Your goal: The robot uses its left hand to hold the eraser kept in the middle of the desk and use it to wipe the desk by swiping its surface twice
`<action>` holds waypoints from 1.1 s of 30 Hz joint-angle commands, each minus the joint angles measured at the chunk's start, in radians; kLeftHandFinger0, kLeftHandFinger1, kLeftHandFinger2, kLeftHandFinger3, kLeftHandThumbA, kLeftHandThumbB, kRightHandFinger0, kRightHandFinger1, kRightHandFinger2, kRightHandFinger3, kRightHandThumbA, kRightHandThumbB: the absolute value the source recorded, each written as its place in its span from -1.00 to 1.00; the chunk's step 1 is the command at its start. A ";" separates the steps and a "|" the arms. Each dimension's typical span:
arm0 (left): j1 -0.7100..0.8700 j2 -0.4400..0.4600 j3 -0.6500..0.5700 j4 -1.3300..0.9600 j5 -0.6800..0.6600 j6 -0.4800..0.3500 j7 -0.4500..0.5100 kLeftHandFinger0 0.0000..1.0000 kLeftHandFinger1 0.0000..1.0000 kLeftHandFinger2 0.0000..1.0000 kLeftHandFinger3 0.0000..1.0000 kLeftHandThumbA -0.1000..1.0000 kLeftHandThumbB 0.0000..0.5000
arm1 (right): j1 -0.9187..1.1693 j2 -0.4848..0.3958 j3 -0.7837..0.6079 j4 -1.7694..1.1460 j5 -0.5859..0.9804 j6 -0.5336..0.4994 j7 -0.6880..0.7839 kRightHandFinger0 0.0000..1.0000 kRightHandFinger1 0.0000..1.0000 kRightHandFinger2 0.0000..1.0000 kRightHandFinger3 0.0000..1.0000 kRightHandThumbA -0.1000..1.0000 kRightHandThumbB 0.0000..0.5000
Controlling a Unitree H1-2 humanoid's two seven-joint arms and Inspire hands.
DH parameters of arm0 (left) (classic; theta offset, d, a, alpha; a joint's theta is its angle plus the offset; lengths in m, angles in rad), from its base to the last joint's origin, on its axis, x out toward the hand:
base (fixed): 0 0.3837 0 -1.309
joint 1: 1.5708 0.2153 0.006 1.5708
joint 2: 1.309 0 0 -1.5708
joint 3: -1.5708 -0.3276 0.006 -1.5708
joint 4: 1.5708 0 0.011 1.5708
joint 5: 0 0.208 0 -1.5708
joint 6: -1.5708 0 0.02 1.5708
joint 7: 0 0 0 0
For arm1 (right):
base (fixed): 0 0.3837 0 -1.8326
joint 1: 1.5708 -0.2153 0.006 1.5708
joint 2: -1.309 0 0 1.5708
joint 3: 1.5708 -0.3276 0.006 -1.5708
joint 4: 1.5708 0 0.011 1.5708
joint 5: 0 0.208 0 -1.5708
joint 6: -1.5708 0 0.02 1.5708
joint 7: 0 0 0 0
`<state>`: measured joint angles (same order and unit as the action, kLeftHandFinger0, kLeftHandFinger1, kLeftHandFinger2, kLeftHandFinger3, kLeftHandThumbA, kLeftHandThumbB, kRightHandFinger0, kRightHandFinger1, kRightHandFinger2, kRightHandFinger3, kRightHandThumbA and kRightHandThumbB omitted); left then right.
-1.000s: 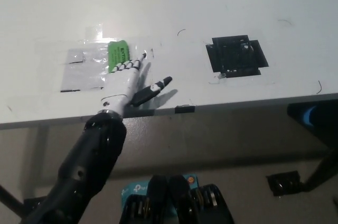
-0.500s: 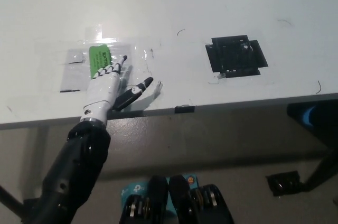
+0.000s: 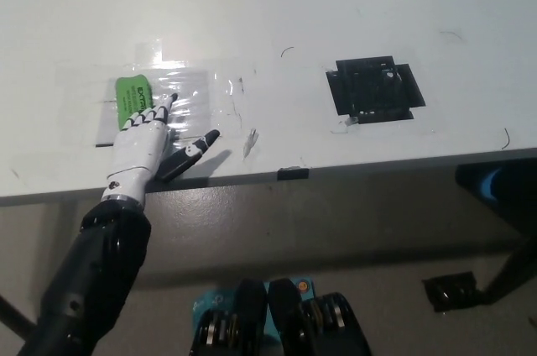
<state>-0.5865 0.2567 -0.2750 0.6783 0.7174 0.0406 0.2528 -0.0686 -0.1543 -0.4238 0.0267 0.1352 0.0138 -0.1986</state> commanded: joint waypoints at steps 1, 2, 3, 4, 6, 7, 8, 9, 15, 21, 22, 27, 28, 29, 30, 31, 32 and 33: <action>0.169 0.036 -0.021 0.129 -0.044 0.101 -0.146 1.00 1.00 1.00 1.00 1.00 1.00 | -0.006 -0.021 -0.017 -0.033 0.010 -0.040 -0.007 1.00 1.00 1.00 1.00 1.00 -0.05; 0.170 0.032 -0.018 0.133 -0.051 0.104 -0.148 1.00 1.00 1.00 1.00 1.00 1.00 | -0.004 -0.020 -0.016 -0.038 0.010 -0.032 -0.006 1.00 1.00 1.00 1.00 1.00 -0.01; 0.170 0.031 -0.018 0.138 -0.051 0.102 -0.142 1.00 1.00 1.00 1.00 1.00 1.00 | -0.004 -0.020 -0.015 -0.041 0.010 -0.025 -0.007 1.00 1.00 1.00 1.00 1.00 0.00; 0.170 0.031 -0.022 0.134 -0.045 0.107 -0.141 1.00 1.00 1.00 1.00 1.00 1.00 | -0.005 -0.022 -0.015 -0.034 0.018 -0.032 0.001 1.00 1.00 1.00 1.00 1.00 0.00; 0.166 0.028 -0.021 0.139 -0.044 0.106 -0.130 1.00 1.00 1.00 1.00 1.00 1.00 | -0.006 -0.024 -0.016 -0.033 0.021 -0.029 0.002 1.00 1.00 1.00 1.00 1.00 0.01; 0.166 0.028 -0.019 0.136 -0.046 0.107 -0.131 1.00 1.00 1.00 1.00 1.00 1.00 | -0.012 -0.026 -0.015 -0.028 0.016 -0.032 -0.001 1.00 1.00 1.00 1.00 1.00 0.00; 0.165 0.028 -0.019 0.135 -0.047 0.107 -0.132 1.00 1.00 1.00 1.00 1.00 1.00 | -0.012 -0.025 -0.015 -0.030 0.015 -0.029 -0.003 1.00 1.00 1.00 1.00 1.00 0.00; 0.165 0.029 -0.019 0.135 -0.047 0.106 -0.132 1.00 1.00 1.00 1.00 1.00 1.00 | -0.012 -0.025 -0.015 -0.030 0.015 -0.028 -0.004 1.00 1.00 1.00 1.00 1.00 -0.01; 0.172 0.031 -0.026 0.105 -0.035 0.106 -0.117 1.00 1.00 1.00 1.00 1.00 1.00 | -0.001 -0.022 -0.015 -0.035 0.014 -0.026 -0.003 1.00 1.00 1.00 1.00 1.00 -0.05; 0.164 0.059 -0.042 0.002 0.000 0.110 -0.115 1.00 1.00 1.00 1.00 1.00 1.00 | 0.003 -0.021 -0.011 -0.034 0.010 -0.026 -0.001 1.00 1.00 1.00 1.00 1.00 -0.01; 0.160 0.065 -0.041 -0.023 0.001 0.108 -0.117 1.00 1.00 1.00 1.00 1.00 1.00 | 0.004 -0.021 -0.011 -0.034 0.010 -0.028 -0.001 1.00 1.00 1.00 1.00 1.00 -0.01; 0.148 0.092 -0.042 -0.175 0.020 0.123 -0.133 1.00 1.00 1.00 1.00 1.00 1.00 | 0.011 -0.020 -0.013 -0.040 0.008 -0.020 -0.004 1.00 1.00 1.00 1.00 1.00 -0.03; 0.151 0.095 -0.041 -0.191 0.020 0.127 -0.135 1.00 1.00 1.00 1.00 1.00 1.00 | 0.011 -0.020 -0.011 -0.040 0.009 -0.018 -0.002 1.00 1.00 1.00 1.00 1.00 -0.03; 0.139 0.110 -0.039 -0.243 0.027 0.125 -0.145 1.00 1.00 1.00 1.00 1.00 1.00 | 0.014 -0.023 -0.008 -0.040 0.001 -0.017 -0.002 1.00 1.00 1.00 1.00 1.00 0.05; 0.136 0.115 -0.035 -0.278 0.029 0.130 -0.153 1.00 1.00 1.00 1.00 1.00 1.00 | 0.015 -0.024 -0.008 -0.042 -0.003 -0.013 -0.005 1.00 1.00 1.00 1.00 1.00 0.09; 0.137 0.118 -0.034 -0.292 0.029 0.134 -0.158 1.00 1.00 1.00 1.00 1.00 1.00 | 0.017 -0.024 -0.009 -0.043 -0.004 -0.012 -0.006 1.00 1.00 1.00 1.00 1.00 0.03; 0.134 0.127 -0.020 -0.343 0.026 0.117 -0.141 1.00 1.00 1.00 1.00 1.00 1.00 | 0.014 -0.020 -0.014 -0.041 0.004 -0.012 -0.009 1.00 1.00 1.00 1.00 1.00 0.03; 0.134 0.130 -0.015 -0.366 0.023 0.112 -0.140 1.00 1.00 1.00 1.00 1.00 1.00 | 0.016 -0.023 -0.014 -0.038 0.005 -0.014 -0.007 1.00 1.00 1.00 1.00 1.00 0.03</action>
<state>-0.4588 0.3527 -0.3054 0.3784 0.7397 0.0983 0.1830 -0.0532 -0.1551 -0.4243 0.0257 0.1351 0.0148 -0.1987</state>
